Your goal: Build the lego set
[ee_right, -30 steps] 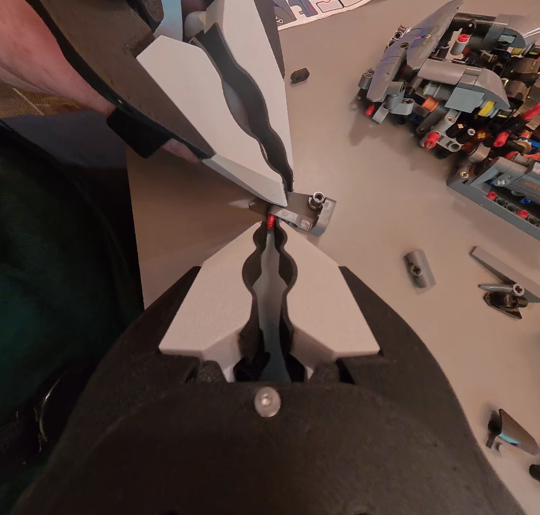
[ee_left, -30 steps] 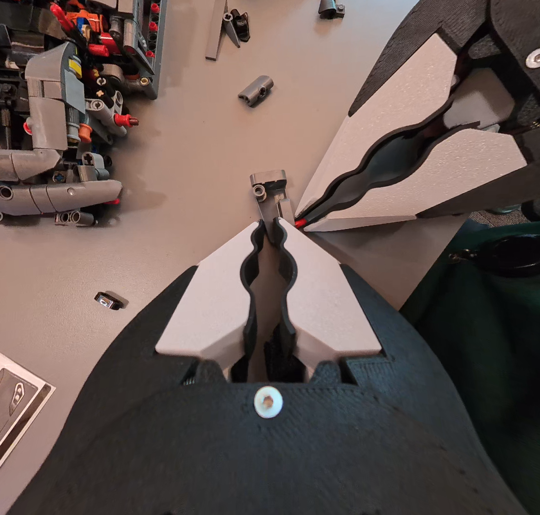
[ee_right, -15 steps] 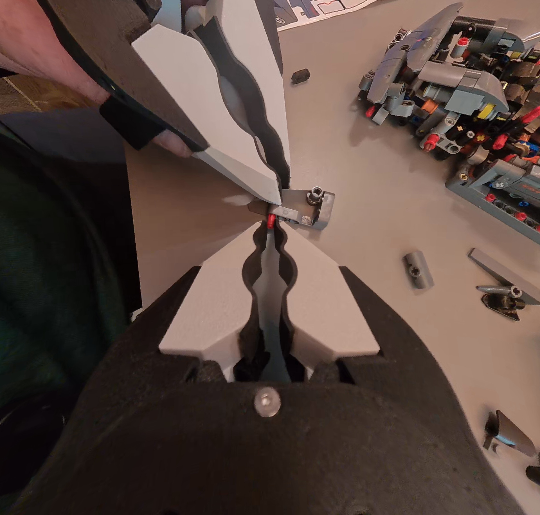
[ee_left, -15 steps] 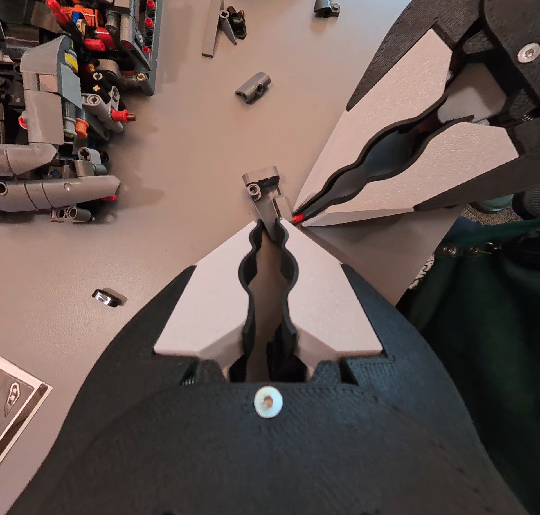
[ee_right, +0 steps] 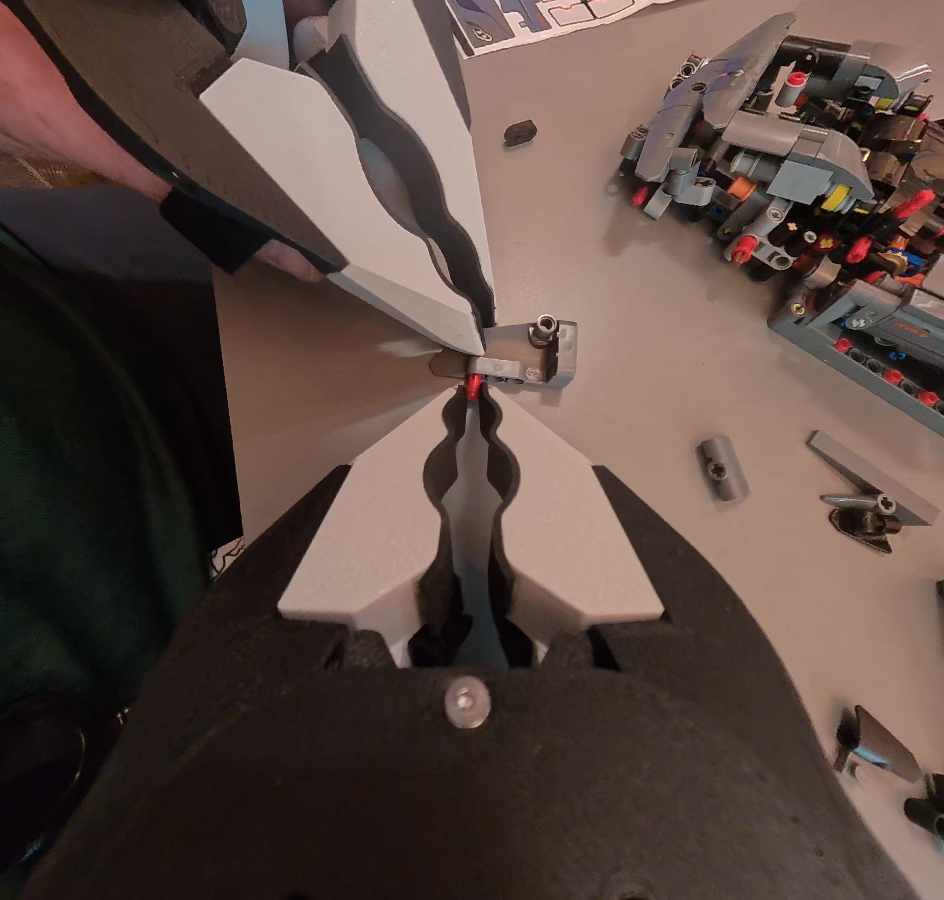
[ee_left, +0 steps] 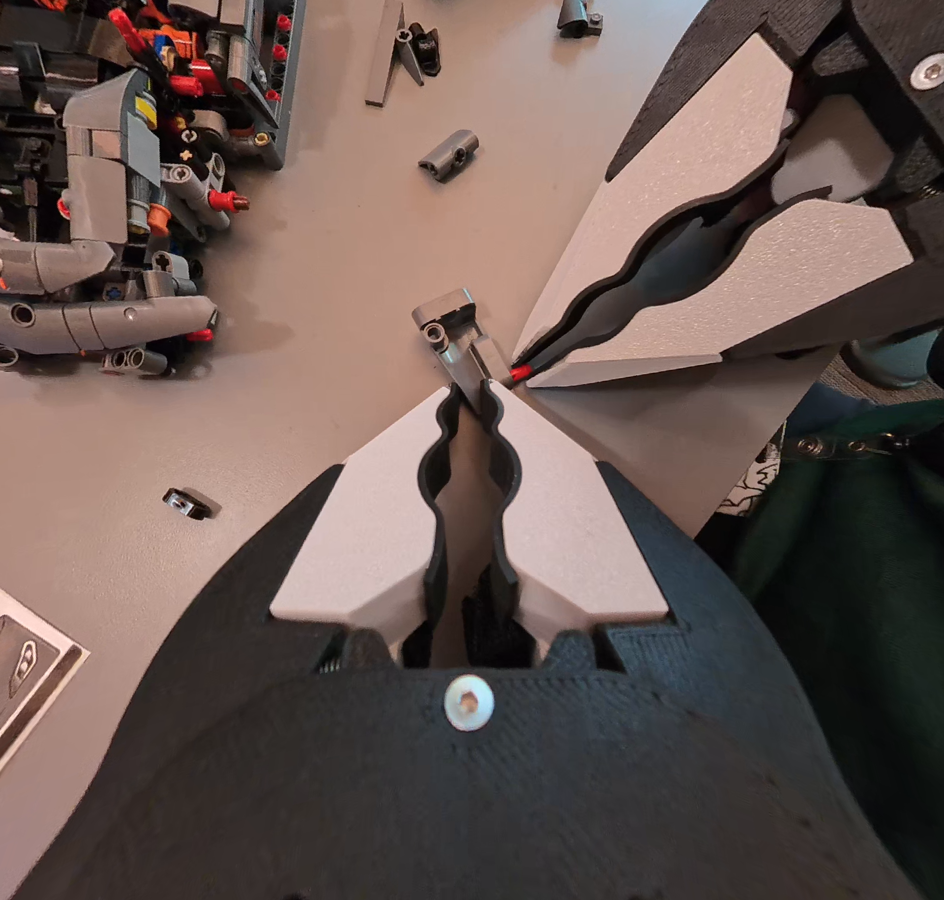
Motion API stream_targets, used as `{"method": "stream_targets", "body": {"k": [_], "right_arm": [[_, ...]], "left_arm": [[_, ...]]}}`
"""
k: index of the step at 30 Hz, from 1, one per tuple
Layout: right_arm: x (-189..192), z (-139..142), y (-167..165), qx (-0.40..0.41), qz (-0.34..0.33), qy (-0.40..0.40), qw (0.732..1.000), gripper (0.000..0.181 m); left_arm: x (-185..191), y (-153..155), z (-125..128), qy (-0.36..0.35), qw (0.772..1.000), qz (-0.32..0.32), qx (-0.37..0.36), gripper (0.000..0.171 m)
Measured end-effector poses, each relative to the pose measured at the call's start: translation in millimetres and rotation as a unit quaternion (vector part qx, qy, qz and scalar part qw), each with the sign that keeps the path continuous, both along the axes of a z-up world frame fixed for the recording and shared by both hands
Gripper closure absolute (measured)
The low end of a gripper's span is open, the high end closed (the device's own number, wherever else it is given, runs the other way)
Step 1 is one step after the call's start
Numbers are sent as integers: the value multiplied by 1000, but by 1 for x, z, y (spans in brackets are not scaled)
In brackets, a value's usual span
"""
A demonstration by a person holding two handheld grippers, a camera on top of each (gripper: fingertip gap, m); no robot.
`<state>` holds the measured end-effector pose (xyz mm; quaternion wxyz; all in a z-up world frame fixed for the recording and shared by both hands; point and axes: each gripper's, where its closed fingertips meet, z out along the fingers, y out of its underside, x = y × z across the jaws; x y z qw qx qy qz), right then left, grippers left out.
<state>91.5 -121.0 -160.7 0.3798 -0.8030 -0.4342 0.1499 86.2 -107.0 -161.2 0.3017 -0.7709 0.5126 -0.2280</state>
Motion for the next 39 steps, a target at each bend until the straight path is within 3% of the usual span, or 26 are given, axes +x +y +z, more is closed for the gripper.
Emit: {"method": "stream_targets", "body": {"k": [24,32,39], "right_arm": [[0,1,0,1,11,1,1000,178],[5,24,-3,77,111,-21,991,170],[6,4,-2,73,187,-76,977,166]], "left_arm": [[4,3,0,10,998,1,60,169],[10,3,1,12,998,-64,26,169],[14,0,0,10,996,-86,27,169]]}}
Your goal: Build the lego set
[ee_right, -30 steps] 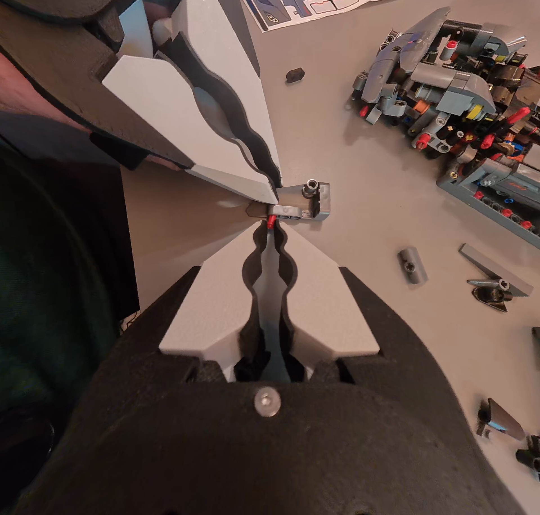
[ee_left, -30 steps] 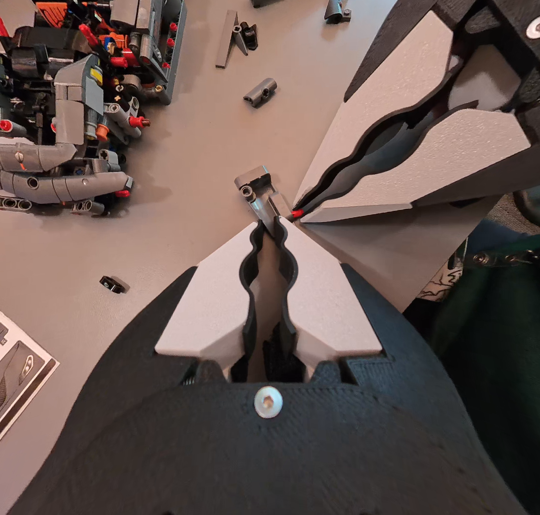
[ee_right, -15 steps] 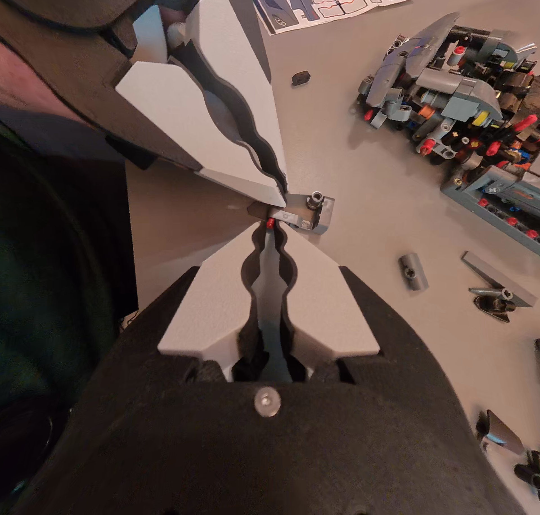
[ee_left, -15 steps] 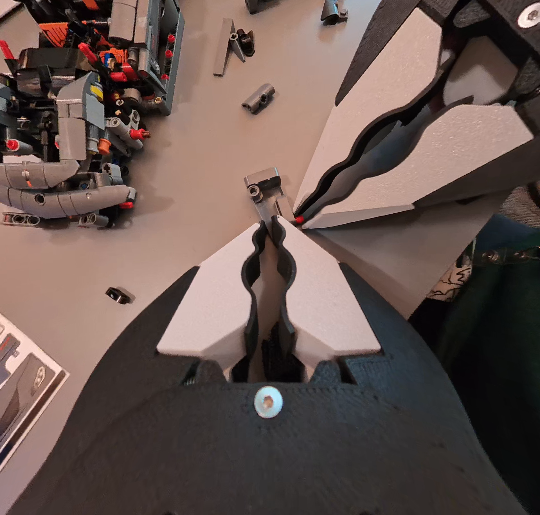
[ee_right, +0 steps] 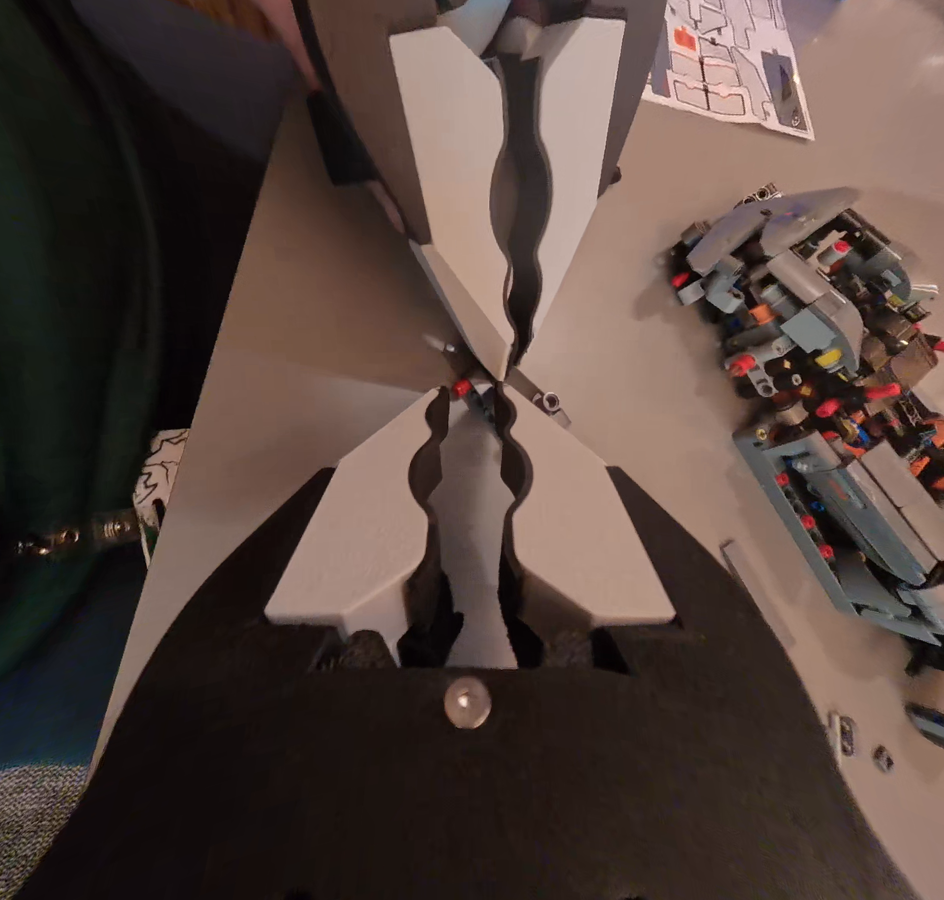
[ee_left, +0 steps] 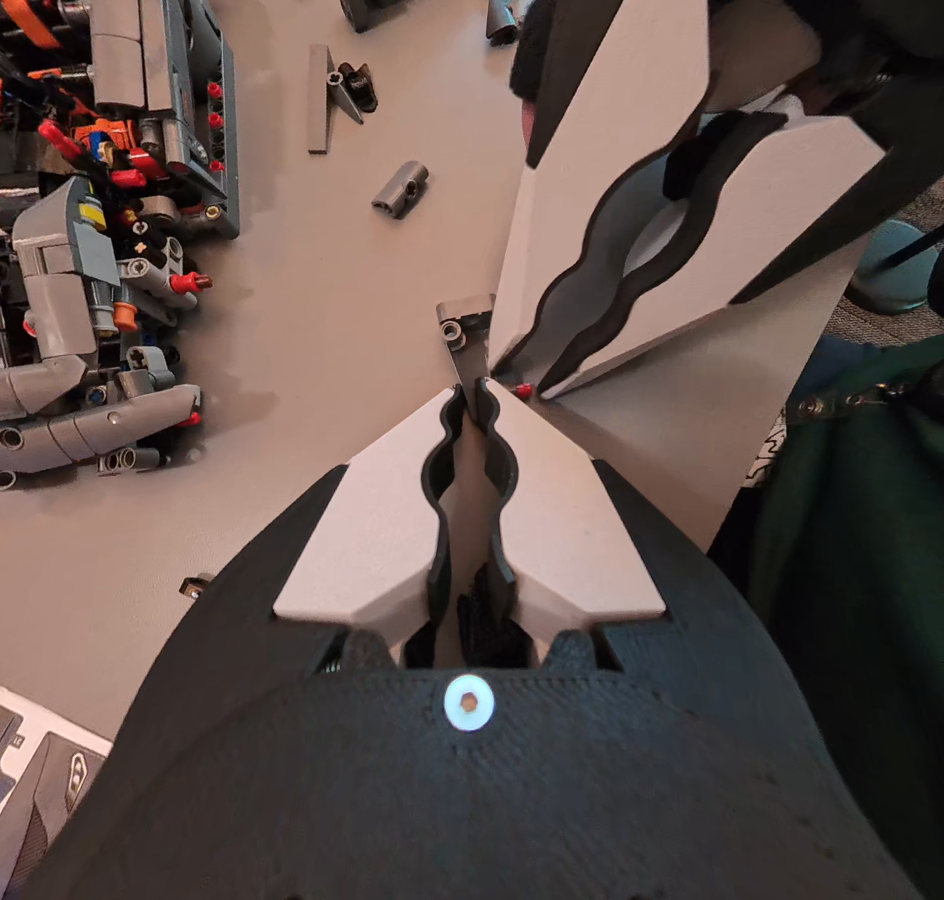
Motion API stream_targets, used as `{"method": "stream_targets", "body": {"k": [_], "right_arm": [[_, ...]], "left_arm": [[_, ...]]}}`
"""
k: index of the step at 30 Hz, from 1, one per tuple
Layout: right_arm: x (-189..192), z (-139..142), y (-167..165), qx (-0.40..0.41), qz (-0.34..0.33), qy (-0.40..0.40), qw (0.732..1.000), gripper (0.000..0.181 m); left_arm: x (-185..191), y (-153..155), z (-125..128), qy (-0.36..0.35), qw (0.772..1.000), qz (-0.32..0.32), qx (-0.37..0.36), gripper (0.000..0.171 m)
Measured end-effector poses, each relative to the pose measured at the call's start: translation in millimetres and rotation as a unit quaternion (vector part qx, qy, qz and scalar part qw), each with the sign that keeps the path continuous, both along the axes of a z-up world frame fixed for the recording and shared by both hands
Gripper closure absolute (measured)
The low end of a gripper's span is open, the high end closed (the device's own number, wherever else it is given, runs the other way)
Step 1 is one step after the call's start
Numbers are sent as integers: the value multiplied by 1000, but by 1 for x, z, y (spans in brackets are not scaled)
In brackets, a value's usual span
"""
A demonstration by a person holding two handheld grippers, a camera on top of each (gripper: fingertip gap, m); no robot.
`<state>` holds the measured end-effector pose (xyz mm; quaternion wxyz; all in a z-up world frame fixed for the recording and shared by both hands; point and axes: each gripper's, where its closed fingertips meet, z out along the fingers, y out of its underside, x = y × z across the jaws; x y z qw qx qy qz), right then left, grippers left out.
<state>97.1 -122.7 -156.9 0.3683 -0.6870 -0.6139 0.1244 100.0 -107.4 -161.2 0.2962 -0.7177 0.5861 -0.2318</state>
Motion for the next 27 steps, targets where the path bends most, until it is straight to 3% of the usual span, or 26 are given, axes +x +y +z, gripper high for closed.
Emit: {"method": "stream_targets", "body": {"k": [18,22,27], "right_arm": [[0,0,6,-25,-37,30,999,170],[24,19,4,-11,-107,55,993,158],[99,43,-4,5,-294,63,954,167]], "left_arm": [[1,3,1,-25,999,5,-21,170],[-6,18,2,-22,999,34,-16,170],[-9,30,1,-19,998,53,-7,168]]}}
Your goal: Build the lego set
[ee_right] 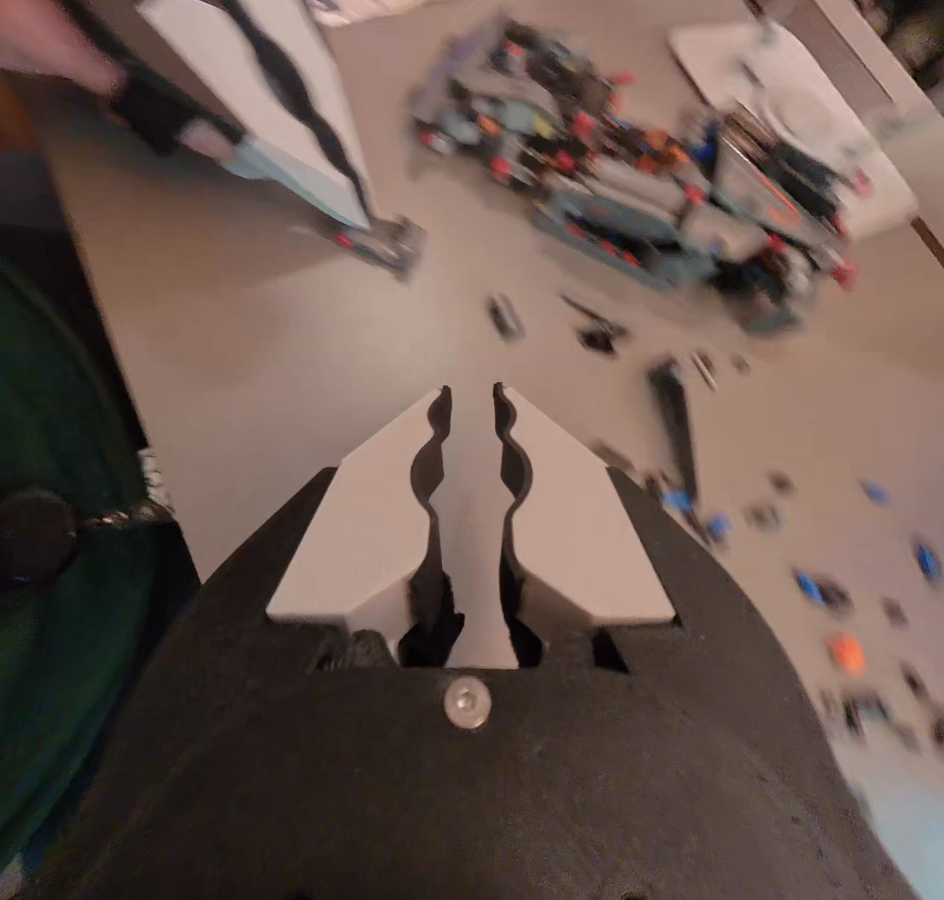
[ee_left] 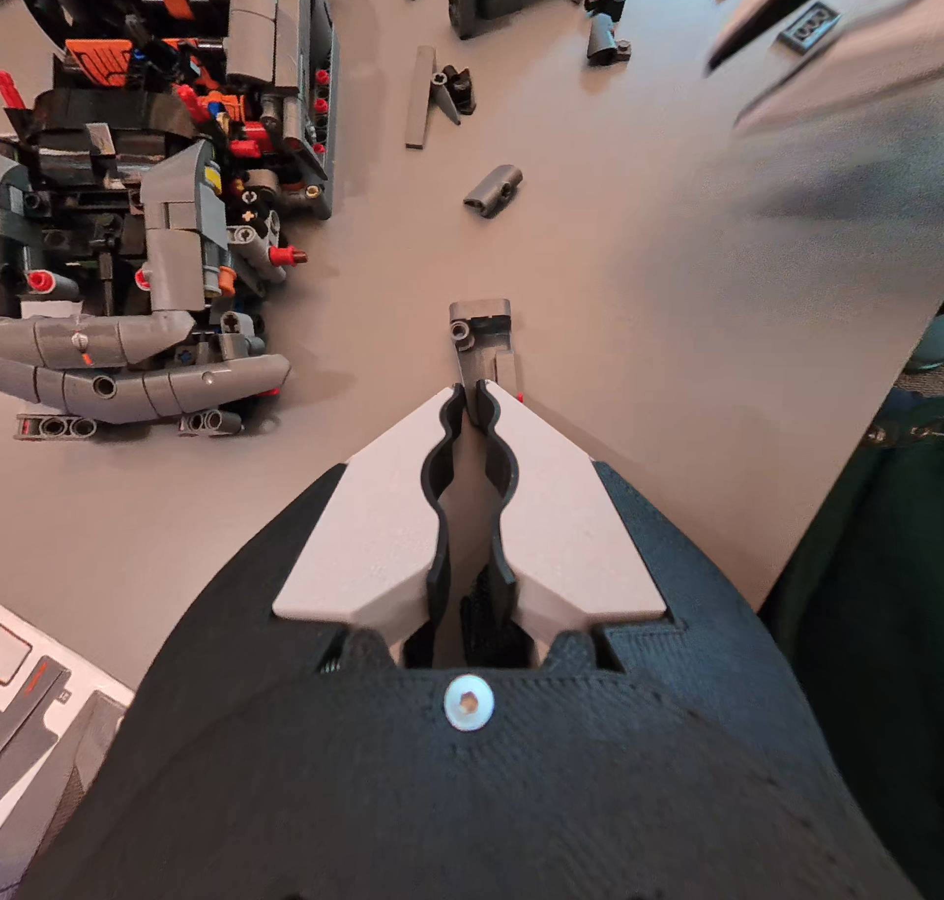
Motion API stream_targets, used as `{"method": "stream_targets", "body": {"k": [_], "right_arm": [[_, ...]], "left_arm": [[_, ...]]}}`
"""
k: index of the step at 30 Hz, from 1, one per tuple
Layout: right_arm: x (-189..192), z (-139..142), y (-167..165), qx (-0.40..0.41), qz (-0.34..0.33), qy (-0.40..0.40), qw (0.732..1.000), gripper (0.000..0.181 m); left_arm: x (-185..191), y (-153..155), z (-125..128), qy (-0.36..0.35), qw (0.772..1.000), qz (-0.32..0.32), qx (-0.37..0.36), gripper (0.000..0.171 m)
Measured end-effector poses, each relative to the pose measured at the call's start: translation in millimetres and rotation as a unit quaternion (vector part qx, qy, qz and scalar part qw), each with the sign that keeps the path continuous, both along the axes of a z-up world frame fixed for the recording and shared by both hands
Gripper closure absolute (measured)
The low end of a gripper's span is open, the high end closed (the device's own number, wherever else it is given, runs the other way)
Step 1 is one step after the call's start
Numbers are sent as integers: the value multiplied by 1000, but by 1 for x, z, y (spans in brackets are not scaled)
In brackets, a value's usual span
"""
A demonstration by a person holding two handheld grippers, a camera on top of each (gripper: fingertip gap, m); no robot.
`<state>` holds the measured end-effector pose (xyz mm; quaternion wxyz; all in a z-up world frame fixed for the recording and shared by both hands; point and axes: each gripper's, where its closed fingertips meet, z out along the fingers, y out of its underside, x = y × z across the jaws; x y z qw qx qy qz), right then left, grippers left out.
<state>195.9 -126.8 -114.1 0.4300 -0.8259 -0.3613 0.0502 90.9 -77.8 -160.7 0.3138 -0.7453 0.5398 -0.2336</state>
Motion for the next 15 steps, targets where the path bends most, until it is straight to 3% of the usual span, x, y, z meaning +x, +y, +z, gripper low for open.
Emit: {"method": "stream_targets", "body": {"k": [5,8,15], "right_arm": [[94,-4,-43,-49,-201,-38,978,166],[127,-13,-69,-73,-296,-29,952,165],[159,-33,-84,-68,-392,-83,914,175]], "left_arm": [[2,2,0,-6,1000,-3,-6,162],[3,2,0,-8,1000,-11,-16,159],[2,3,0,-11,999,-23,-26,161]]}}
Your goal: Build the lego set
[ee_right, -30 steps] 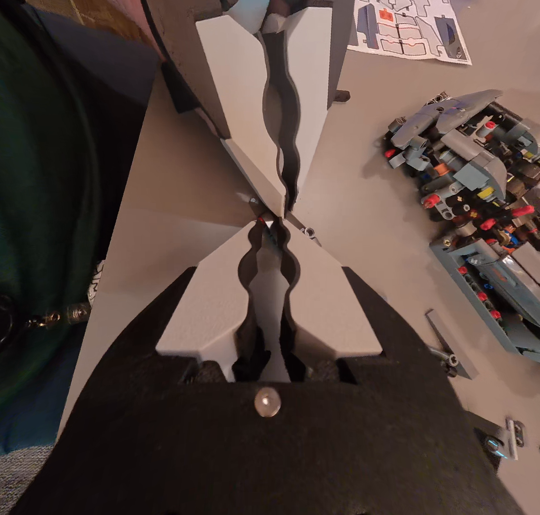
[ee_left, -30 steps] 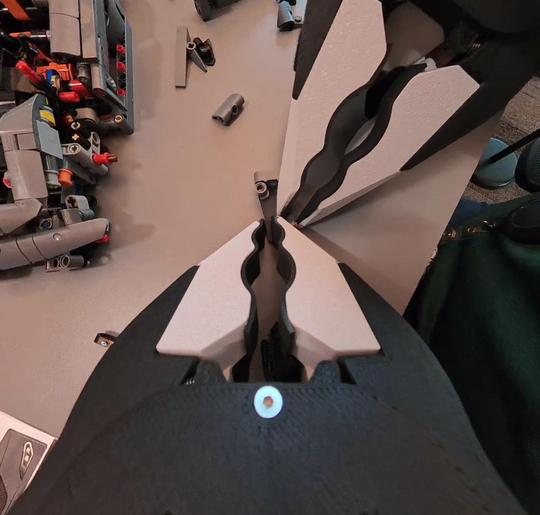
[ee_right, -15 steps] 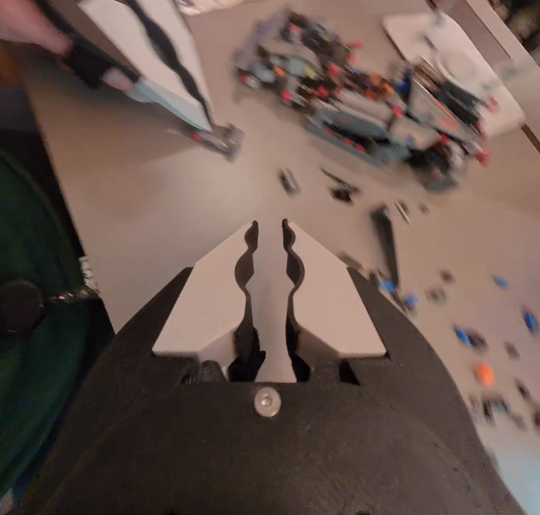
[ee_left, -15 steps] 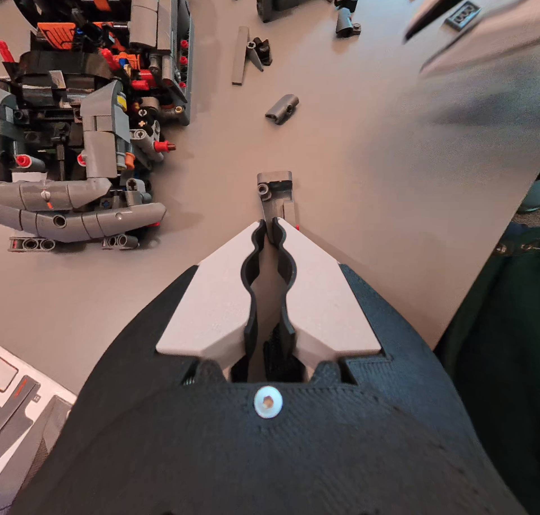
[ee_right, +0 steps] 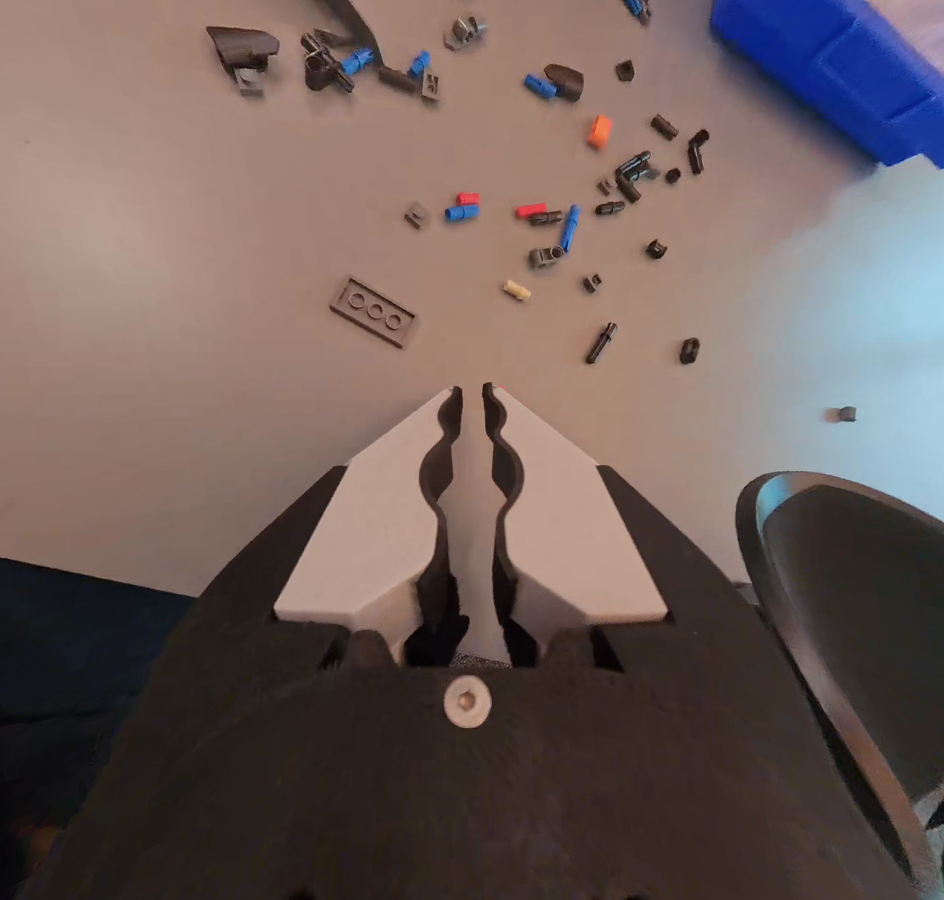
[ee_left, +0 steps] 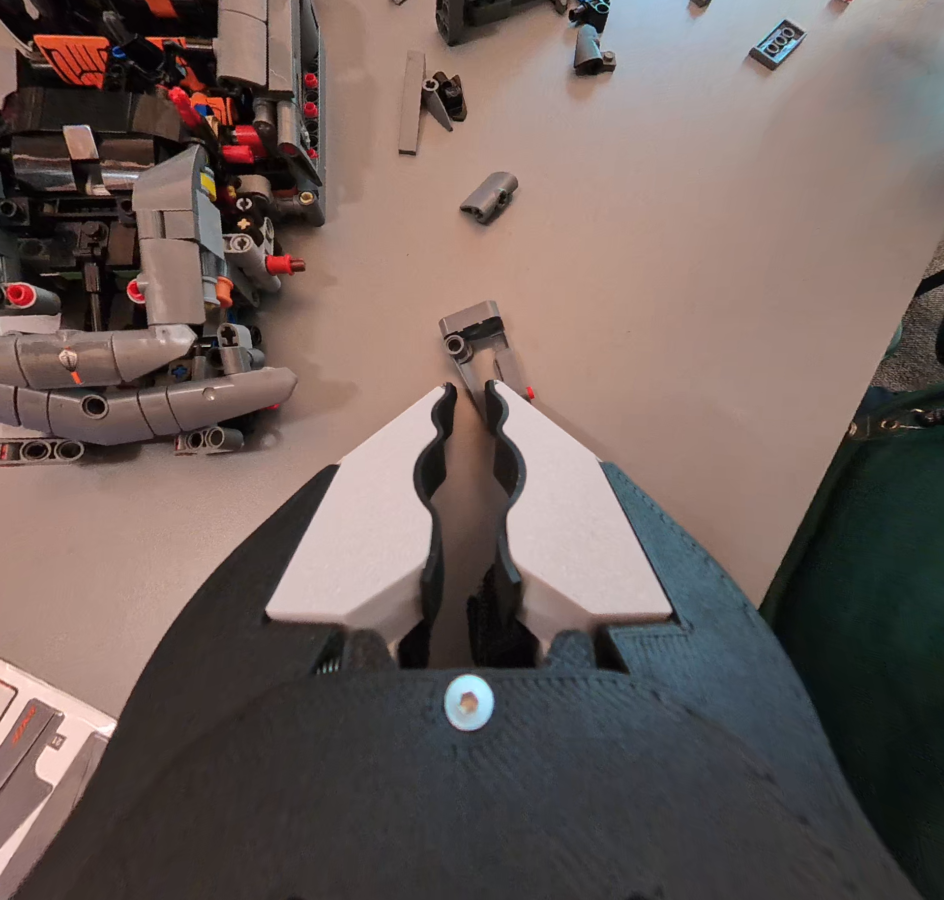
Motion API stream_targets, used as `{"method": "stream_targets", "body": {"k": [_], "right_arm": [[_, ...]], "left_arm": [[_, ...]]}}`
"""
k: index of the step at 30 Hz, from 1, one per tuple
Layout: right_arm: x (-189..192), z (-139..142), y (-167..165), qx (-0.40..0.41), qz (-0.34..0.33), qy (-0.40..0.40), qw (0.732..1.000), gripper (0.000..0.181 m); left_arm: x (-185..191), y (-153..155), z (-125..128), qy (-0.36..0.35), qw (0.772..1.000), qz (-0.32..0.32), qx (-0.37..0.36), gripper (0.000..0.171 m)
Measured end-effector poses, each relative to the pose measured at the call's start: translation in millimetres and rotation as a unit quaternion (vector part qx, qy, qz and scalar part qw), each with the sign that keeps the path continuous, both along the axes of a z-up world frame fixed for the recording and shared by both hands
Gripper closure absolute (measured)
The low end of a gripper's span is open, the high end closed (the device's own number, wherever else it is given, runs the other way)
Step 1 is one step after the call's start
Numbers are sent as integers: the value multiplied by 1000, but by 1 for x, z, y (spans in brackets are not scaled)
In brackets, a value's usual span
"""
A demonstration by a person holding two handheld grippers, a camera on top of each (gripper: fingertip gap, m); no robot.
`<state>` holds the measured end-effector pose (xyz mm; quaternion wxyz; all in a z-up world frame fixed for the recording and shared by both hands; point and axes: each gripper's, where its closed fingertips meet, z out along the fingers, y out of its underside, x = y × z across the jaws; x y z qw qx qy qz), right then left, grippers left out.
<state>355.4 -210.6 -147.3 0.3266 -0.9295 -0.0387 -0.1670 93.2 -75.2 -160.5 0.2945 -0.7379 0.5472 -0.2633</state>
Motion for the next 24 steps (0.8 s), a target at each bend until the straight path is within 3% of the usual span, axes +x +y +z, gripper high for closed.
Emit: {"method": "stream_targets", "body": {"k": [5,12,18,24], "right_arm": [[14,2,-3,-23,-30,0,999,175],[20,-15,-3,-78,-43,24,996,173],[20,-16,-2,-83,-38,41,995,179],[21,-15,2,-85,-21,32,996,171]], "left_arm": [[0,1,0,-2,1000,-9,-5,163],[0,0,0,-6,1000,-16,-14,163],[0,0,0,-8,1000,-22,-21,164],[1,1,0,-7,1000,-22,-19,165]]}}
